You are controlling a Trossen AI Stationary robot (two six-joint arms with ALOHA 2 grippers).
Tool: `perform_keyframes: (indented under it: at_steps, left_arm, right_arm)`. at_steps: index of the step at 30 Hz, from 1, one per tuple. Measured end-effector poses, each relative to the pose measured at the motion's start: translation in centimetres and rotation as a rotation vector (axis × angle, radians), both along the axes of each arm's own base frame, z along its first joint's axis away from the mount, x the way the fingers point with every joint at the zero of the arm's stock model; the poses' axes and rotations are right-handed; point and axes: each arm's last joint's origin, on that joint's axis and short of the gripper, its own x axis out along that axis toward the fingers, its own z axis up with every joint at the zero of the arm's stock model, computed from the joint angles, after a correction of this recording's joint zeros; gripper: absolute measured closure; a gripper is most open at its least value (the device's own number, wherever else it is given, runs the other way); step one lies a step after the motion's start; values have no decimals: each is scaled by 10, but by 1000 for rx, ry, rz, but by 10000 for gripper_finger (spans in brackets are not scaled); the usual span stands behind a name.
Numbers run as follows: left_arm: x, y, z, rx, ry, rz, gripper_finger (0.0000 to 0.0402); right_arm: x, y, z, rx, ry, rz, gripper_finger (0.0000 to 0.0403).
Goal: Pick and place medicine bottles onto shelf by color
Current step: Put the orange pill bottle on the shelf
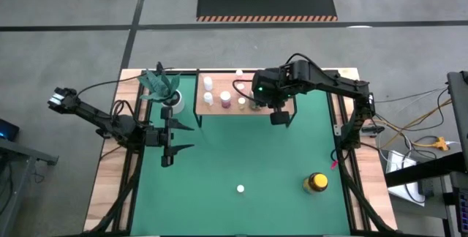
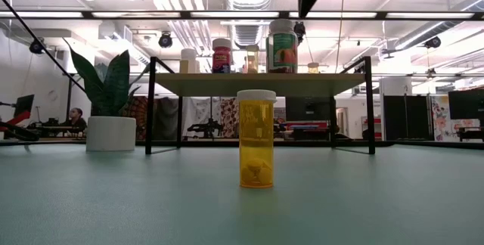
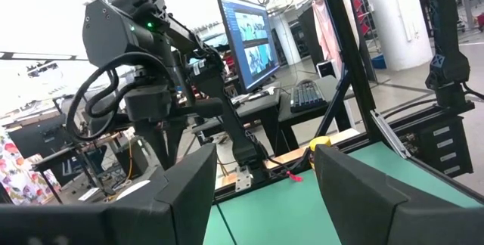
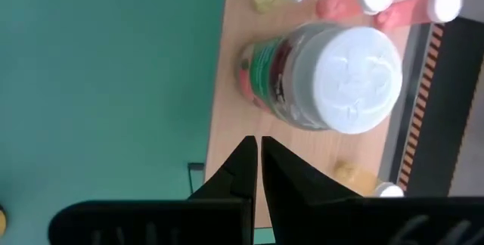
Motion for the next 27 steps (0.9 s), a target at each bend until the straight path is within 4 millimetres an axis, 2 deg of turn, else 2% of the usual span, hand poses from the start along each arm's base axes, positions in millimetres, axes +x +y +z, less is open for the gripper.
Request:
perform_keyframes:
  at_steps: [8, 11, 15, 20, 24, 27]
  left_arm:
    - [0, 0, 0, 0, 1, 0, 195]
    - [0, 0, -1, 0, 6, 0, 195]
    - [0, 0, -1, 1, 9, -1, 195]
    - [0, 0, -1, 1, 9, -1, 195]
    - [0, 0, -1, 0, 8, -1, 195]
    - [0, 0, 0, -4, 5, -1, 195]
  right_arm:
    - [4, -3, 0, 15, -38, -3, 390]
    - [1, 7, 5, 80, -73, -11, 392]
    - [-2, 33, 12, 112, -150, -13, 392]
    - [2, 77, 7, 150, -225, 64, 392]
    - [8, 114, -9, 180, -300, 135, 392]
    - [13, 140, -34, 196, -336, 213, 392]
